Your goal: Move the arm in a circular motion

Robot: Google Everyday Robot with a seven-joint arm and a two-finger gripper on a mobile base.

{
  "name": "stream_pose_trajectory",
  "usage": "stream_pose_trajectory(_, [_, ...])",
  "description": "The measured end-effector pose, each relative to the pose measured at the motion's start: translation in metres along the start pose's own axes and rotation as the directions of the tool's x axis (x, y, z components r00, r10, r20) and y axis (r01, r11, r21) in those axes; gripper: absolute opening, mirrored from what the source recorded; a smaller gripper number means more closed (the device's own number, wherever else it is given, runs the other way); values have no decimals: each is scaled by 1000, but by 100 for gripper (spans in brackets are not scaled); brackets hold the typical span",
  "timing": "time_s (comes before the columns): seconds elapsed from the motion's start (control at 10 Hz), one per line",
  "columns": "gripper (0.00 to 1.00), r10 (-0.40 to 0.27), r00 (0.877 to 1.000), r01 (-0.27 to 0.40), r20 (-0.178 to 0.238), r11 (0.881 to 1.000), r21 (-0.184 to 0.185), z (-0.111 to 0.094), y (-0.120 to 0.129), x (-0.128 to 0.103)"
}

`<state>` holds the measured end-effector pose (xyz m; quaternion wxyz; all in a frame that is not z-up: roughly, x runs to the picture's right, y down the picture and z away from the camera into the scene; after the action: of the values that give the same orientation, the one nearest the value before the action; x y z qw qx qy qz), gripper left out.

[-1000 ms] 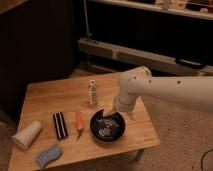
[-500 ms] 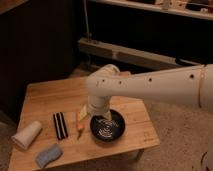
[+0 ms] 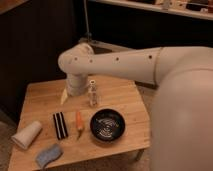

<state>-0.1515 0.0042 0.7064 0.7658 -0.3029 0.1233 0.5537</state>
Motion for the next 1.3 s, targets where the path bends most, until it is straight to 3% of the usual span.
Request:
stream_pose_trajectory(0.3, [80,18,1000,-18,7,1000,24,-2,-10,-68])
stream_pose_trajectory(0.6, [80,80,997,-81,14,996,33,-5,-33,-92])
stream_pose_trajectory(0.9, [80,164,986,-165,21,986,30,-10,-77,-85])
stream_pose_trajectory(1.3, [80,301,953,-302,29,953,25,-18,-170,-31])
